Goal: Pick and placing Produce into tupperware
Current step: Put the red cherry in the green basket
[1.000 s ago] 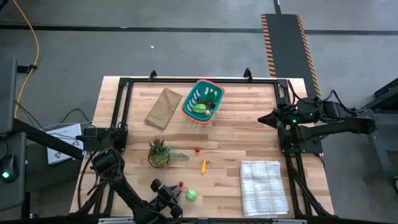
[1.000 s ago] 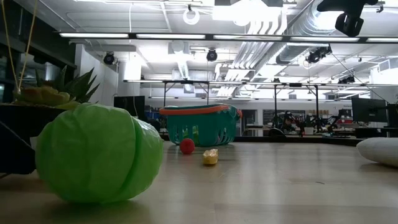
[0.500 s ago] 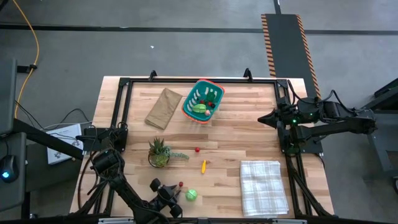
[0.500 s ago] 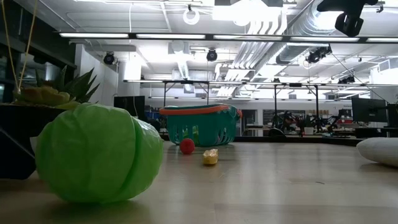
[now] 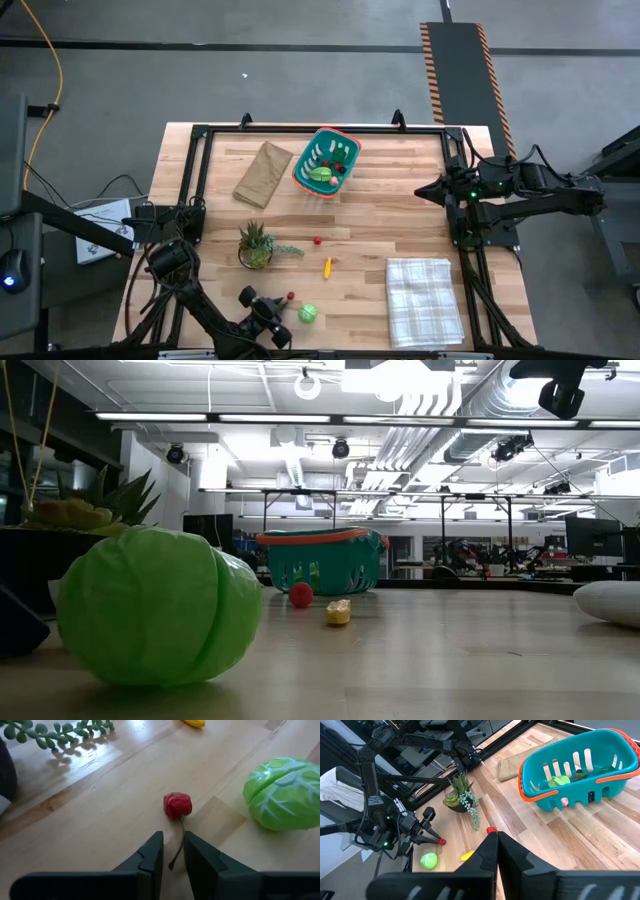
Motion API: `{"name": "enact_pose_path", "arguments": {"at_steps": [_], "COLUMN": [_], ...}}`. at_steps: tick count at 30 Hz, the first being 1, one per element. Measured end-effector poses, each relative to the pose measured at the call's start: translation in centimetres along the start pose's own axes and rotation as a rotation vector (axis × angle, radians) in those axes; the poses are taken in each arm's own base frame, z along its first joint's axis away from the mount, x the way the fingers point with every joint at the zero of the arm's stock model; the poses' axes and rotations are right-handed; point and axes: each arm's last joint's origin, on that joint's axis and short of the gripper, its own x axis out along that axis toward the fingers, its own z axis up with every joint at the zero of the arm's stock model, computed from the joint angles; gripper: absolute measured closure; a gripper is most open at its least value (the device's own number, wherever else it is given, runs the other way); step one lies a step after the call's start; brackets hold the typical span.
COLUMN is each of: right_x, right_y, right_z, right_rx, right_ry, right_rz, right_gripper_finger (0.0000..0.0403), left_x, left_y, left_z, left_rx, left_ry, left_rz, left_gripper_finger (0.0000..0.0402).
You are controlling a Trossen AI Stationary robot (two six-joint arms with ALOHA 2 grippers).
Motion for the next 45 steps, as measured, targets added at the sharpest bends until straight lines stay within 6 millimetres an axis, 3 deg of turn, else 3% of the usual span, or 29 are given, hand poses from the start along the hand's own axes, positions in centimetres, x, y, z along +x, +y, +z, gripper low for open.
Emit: {"name": "enact_pose_path", "arguments": {"at_steps": [45], "right_x": [0.0], "right_y": [0.0], "right_z": [0.0], "right_rx": [-0.008], "right_ry": [0.0], "right_rz": [0.0], "right_gripper_finger": [0.0402], "left_x": [0.12], "left_y": [0.11], "left_z": [-0.05], "left_rx": [0.032], "left_ry": [-0.016], "left_rz": [-0.002], "left_gripper_finger": [0.0337]}}
